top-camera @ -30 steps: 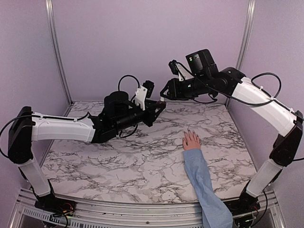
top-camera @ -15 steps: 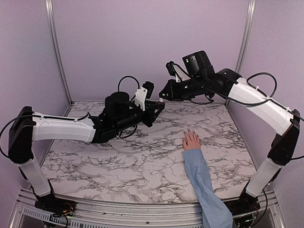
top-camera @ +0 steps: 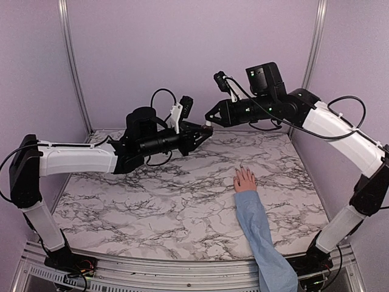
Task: Paint the nails
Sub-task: Unscrew the nail polish bottle.
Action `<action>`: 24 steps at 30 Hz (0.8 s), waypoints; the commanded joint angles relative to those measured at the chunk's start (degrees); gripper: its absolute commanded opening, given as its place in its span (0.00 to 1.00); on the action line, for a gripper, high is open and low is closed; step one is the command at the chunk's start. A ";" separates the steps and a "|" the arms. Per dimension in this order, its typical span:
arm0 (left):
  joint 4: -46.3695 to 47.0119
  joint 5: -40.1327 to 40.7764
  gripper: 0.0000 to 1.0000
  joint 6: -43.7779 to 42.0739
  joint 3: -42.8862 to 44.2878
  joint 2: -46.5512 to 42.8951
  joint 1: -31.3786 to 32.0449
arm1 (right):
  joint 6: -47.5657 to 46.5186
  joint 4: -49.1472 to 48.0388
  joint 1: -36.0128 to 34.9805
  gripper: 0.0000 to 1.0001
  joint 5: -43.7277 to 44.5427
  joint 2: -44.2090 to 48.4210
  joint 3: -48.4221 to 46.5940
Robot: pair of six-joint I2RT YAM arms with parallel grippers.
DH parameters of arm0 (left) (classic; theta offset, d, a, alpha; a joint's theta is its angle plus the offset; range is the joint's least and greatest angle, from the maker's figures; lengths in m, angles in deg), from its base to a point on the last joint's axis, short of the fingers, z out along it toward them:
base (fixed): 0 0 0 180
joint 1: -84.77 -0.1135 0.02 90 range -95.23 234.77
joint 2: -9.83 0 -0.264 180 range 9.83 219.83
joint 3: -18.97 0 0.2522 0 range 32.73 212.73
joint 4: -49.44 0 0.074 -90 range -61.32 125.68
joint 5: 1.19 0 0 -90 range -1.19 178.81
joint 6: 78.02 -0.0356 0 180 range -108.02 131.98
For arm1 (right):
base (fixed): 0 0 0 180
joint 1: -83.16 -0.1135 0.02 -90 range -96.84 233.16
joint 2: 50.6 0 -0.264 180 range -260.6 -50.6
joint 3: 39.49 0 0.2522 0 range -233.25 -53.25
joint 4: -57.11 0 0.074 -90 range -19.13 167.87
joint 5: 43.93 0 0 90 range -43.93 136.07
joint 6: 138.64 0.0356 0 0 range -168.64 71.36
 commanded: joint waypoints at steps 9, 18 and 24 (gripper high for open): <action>16.23 -24.45 0.00 15.40 5.68 -1.08 0.71 | -8.46 -10.36 -0.72 0.00 -22.40 8.12 3.25; 16.41 -30.08 0.00 17.09 8.16 -1.48 0.93 | -11.46 -11.86 -0.38 0.00 -34.04 11.04 5.24; 16.05 -29.55 0.00 16.22 6.19 -2.66 0.85 | -10.62 -12.56 1.35 0.14 -33.73 11.90 5.16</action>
